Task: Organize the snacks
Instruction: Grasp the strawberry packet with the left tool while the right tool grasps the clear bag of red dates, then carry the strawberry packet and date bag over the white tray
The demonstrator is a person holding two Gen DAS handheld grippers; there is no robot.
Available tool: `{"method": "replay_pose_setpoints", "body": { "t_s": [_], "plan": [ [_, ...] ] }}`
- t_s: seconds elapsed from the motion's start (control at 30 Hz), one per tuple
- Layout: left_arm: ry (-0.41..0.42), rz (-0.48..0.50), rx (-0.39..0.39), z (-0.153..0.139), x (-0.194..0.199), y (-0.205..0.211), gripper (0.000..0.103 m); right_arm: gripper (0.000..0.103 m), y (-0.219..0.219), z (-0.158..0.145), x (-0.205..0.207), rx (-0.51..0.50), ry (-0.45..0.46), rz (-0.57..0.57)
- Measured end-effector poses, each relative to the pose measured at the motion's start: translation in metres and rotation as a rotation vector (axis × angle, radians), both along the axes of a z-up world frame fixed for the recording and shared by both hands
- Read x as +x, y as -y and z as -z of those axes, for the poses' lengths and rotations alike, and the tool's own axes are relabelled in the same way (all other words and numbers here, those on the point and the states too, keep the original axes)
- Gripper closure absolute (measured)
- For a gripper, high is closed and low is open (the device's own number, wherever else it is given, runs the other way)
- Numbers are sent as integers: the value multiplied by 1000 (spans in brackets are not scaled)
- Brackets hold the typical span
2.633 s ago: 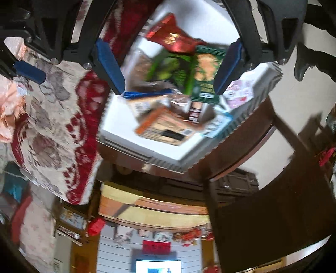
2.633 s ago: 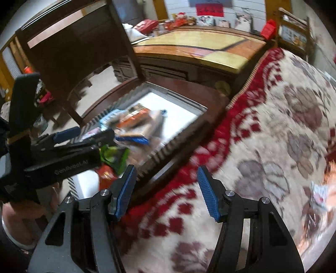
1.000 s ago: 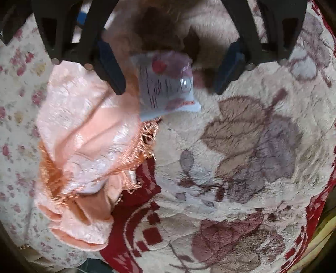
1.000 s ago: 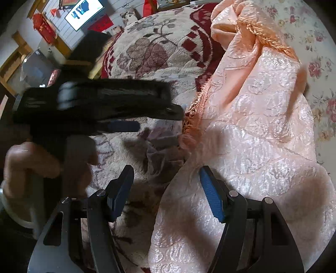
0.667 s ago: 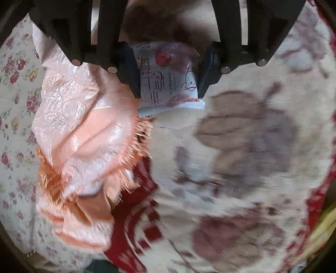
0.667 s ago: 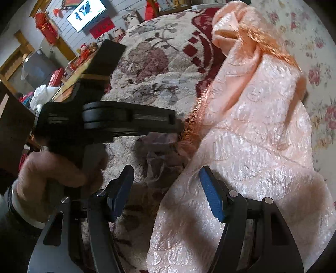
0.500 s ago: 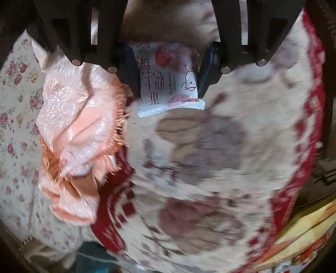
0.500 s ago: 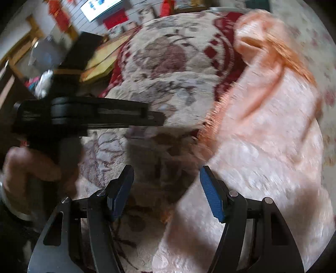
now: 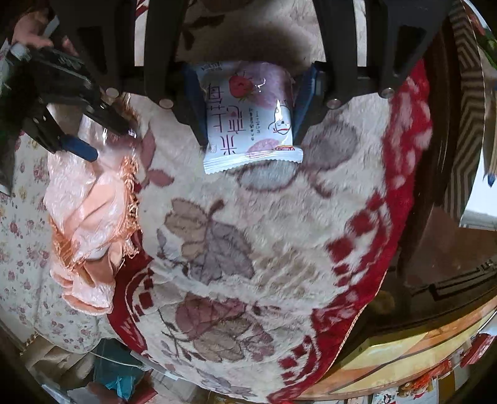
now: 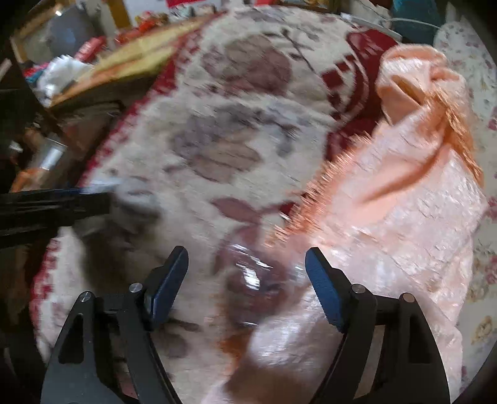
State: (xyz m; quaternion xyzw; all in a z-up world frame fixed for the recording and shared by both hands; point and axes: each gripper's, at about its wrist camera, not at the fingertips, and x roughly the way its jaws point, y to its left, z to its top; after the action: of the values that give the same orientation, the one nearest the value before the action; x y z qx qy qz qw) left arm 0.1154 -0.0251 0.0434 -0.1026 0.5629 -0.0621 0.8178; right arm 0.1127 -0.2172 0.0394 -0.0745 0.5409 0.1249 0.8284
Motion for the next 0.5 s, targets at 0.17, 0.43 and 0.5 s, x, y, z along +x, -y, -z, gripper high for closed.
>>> {"method": "replay_pose_setpoints", "body": {
  "t_s": [0.17, 0.43, 0.5],
  "plan": [
    [5, -3, 21, -1, -16, -5, 49, 49, 11, 34, 4, 5, -74, 36],
    [38, -65, 47, -13, -41, -37, 49, 77, 0, 0, -13, 127, 19, 19],
    [47, -79, 54, -17, -48, -46, 49, 78, -10, -4, -18, 140, 28, 12]
  ]
}}
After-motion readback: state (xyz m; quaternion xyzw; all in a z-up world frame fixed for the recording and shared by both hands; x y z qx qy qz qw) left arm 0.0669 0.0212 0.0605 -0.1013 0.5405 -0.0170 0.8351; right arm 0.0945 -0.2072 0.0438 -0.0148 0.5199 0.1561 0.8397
